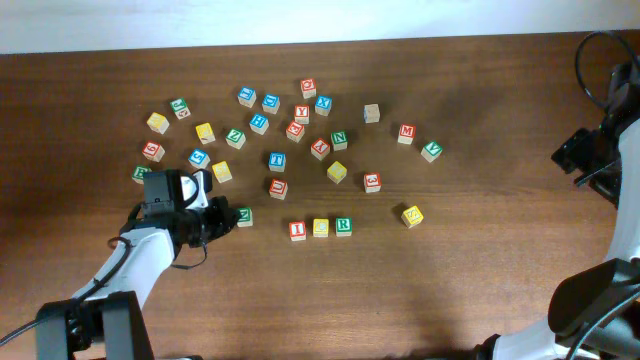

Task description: Spell out ICRA

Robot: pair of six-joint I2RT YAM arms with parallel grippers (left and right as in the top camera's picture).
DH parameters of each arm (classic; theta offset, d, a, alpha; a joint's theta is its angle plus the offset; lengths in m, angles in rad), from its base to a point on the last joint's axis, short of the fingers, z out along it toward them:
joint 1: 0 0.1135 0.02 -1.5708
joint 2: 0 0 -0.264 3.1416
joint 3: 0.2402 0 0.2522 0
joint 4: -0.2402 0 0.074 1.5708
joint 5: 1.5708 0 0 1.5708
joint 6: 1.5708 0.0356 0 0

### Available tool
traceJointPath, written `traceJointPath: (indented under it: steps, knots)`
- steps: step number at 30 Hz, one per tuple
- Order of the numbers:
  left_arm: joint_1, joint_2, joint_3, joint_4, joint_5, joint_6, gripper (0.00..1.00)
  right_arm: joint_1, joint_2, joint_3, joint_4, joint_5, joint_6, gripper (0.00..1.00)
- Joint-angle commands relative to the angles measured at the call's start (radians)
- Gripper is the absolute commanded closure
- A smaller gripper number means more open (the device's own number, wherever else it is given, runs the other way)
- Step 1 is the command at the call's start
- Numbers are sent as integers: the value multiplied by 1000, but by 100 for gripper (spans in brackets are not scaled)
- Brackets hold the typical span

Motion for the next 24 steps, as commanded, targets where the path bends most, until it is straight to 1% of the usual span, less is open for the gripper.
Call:
traceJointPath:
  steps: [1, 8, 10, 13, 17, 21, 24]
  knots:
    - [0, 42, -8, -9, -84, 19, 100, -2, -10, 10, 0, 4, 6, 2]
    - [1, 27, -7, 2, -44, 24, 100, -3, -10, 10, 0, 4, 6, 2]
    - [1, -25, -7, 2, -31, 67, 100, -3, -10, 10, 0, 4, 6, 2]
    - [1, -74, -7, 2, -61, 69, 100, -3, -10, 10, 0, 4, 6, 2]
    - [0, -75, -8, -2, -128, 68, 100, -3, -10, 10, 0, 4, 6, 2]
    - [0, -69, -8, -2, -128, 69, 100, -3, -10, 10, 0, 4, 6, 2]
    - [-27, -35, -8, -2, -127, 69, 100, -3, -10, 10, 0, 4, 6, 2]
